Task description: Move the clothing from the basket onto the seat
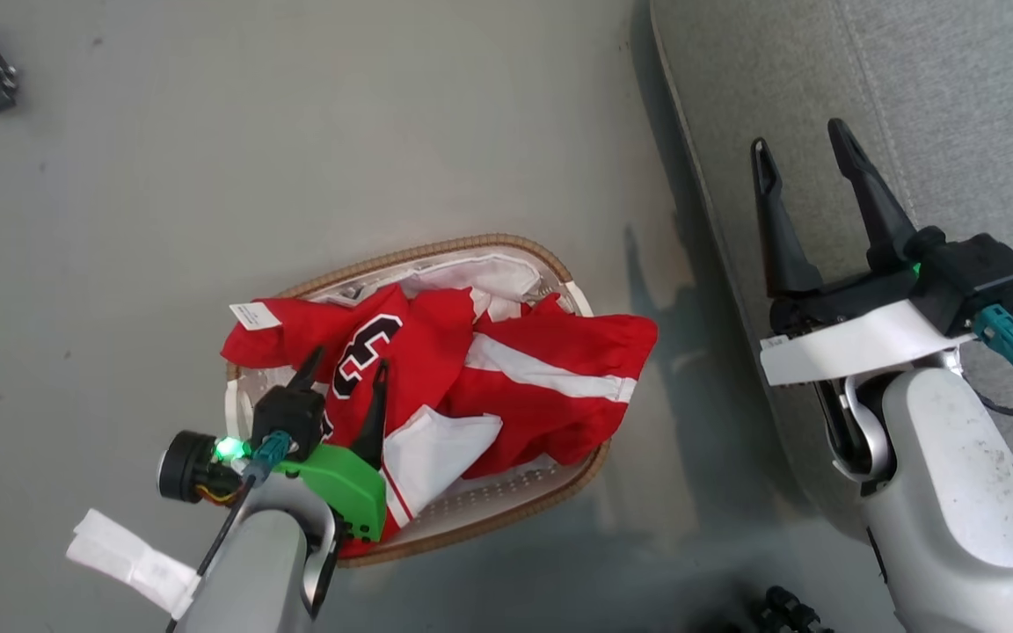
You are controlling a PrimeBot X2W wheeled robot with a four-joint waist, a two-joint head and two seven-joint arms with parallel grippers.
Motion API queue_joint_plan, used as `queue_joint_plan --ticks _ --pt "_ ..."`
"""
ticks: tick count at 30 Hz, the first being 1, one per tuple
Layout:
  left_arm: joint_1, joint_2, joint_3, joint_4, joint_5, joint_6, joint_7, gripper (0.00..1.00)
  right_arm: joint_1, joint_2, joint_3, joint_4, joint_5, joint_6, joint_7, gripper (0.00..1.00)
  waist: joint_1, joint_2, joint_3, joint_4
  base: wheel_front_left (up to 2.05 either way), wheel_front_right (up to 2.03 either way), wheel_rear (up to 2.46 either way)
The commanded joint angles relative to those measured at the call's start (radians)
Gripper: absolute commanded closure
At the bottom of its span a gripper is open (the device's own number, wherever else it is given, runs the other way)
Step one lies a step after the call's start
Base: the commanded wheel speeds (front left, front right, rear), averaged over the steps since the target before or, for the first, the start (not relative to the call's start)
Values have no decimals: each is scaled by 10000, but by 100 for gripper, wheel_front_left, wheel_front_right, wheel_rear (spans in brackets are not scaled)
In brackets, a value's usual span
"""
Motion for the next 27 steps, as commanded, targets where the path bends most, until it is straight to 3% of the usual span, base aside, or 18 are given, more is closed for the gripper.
queue_joint_plan --ticks 1,17,27 --pt "-300 38 -90 149 134 40 -6 0 -164 -49 29 -42 -54 -10 -45 0 -1 0 475 -113 0 0 0" --pt "-1993 256 -504 3518 786 540 -4 0 -525 149 580 -35 -113 -10 -45 0 -1 0 1544 -661 0 0 0" --pt "-2927 497 -571 4919 788 811 -4 0 -648 300 680 -206 -98 -10 -45 0 -1 0 2028 -929 0 0 0"
